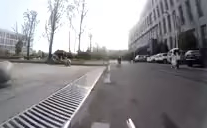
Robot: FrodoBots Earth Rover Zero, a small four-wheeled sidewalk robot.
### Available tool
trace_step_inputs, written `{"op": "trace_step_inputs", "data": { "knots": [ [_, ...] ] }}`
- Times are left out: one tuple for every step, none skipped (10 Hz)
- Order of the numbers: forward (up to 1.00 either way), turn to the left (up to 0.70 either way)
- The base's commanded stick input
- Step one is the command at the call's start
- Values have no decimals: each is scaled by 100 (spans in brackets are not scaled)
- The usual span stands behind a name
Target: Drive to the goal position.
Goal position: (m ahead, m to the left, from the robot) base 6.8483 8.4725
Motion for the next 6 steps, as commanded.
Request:
{"op": "trace_step_inputs", "data": {
  "knots": [
    [67, 13],
    [67, 13],
    [67, 13],
    [67, 13],
    [67, 13],
    [67, 13]
  ]
}}
